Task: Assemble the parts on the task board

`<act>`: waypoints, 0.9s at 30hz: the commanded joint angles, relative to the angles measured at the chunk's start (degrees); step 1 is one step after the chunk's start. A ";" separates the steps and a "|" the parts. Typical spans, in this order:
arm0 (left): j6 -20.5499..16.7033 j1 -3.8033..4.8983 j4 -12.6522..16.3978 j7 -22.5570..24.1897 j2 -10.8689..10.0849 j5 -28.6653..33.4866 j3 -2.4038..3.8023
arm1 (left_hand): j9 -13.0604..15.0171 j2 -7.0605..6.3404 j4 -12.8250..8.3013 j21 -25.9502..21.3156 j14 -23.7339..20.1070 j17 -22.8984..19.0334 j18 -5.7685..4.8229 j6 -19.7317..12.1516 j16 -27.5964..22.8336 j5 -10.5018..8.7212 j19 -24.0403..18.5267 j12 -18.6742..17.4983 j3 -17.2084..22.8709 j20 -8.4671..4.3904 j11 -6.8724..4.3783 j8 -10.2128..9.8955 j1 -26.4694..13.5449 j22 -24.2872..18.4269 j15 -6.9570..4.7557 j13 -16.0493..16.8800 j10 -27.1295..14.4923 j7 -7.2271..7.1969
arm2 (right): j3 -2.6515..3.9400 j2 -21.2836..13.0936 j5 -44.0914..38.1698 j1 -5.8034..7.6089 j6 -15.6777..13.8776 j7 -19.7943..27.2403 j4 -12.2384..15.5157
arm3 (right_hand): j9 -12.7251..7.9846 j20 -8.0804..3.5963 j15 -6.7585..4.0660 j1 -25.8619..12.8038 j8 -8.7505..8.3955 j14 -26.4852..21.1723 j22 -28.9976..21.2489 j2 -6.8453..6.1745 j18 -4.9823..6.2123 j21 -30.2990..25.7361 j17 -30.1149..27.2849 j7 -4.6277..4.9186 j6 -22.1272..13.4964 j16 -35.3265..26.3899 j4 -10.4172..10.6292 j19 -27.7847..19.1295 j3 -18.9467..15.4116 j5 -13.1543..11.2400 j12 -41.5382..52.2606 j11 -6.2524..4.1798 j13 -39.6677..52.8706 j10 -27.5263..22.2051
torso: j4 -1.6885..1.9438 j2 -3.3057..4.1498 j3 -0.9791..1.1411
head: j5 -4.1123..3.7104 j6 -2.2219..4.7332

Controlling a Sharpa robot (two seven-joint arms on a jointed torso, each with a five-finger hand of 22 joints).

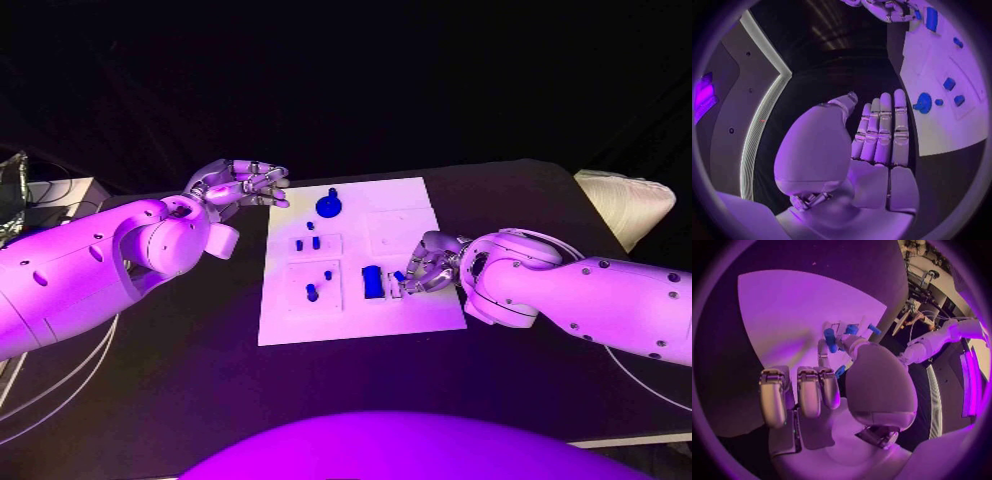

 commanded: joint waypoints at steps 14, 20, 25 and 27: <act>0.93 -0.06 0.29 0.13 -0.13 -0.12 0.03 | -0.07 0.63 0.43 -0.24 -0.03 0.11 0.20 0.04 -0.23 0.05 0.30 -0.33 -0.09 -0.02 0.00 -0.20 -0.01 -0.08 0.20 -0.06 0.37 0.21 | -0.13 1.53 1.12 -0.24 3.09 -0.47 -1.37 | -0.06 -0.14 -0.47 -2.65 0.56 5.99 15.08 0.41 -0.81 0.35 15.10 -0.20 1.01 0.37 0.82 6.00 -0.05 -1.71 0.28 -0.56 15.06 6.01 | -0.03 -0.05 0.01 | 0.39 0.00; 0.94 -0.06 0.30 0.12 -0.14 -0.13 0.03 | -0.07 0.63 0.43 -0.24 -0.03 0.11 0.20 0.04 -0.23 0.05 0.30 -0.33 -0.09 -0.02 0.00 -0.20 -0.01 -0.08 0.20 -0.06 0.37 0.21 | -0.14 1.88 1.04 -0.43 3.44 -0.42 -1.14 | -0.10 -0.17 -0.49 -3.04 0.62 5.99 15.08 0.08 -0.81 0.35 15.10 -0.22 0.96 0.37 0.72 6.00 -0.20 -2.22 0.28 -0.59 15.06 6.01 | -0.04 0.00 0.01 | 0.57 0.00; 0.92 -0.06 0.33 0.11 -0.17 -0.14 0.03 | -0.07 0.63 0.43 -0.24 -0.03 0.11 0.20 0.04 -0.23 0.05 0.30 -0.33 -0.09 -0.02 0.00 -0.20 -0.01 -0.08 0.20 -0.06 0.37 0.21 | -0.15 2.30 0.16 -0.65 2.81 -0.39 -1.54 | -0.12 -0.18 -0.50 -3.12 0.63 5.99 15.08 -0.06 -0.81 0.35 15.10 -0.23 0.91 0.37 0.65 6.00 -0.25 -2.42 0.28 -0.59 15.06 6.01 | -0.02 0.01 0.00 | 0.47 0.00; 0.92 -0.06 0.35 0.11 -0.17 -0.14 0.03 | -0.09 0.70 0.59 -0.30 -0.03 0.16 0.20 0.03 -0.27 0.05 0.32 -0.39 -0.12 0.00 0.00 -0.20 -0.07 -0.12 0.21 -0.06 0.39 0.21 | -0.15 2.53 -0.42 -0.70 2.34 -0.39 -1.98 | -0.17 -0.19 -0.49 -3.33 0.63 5.99 15.08 -0.16 -0.81 0.35 15.10 -0.19 0.83 0.37 0.65 6.00 -0.31 -2.76 0.28 -0.57 15.06 6.01 | -0.03 -0.01 -0.02 | 0.52 0.00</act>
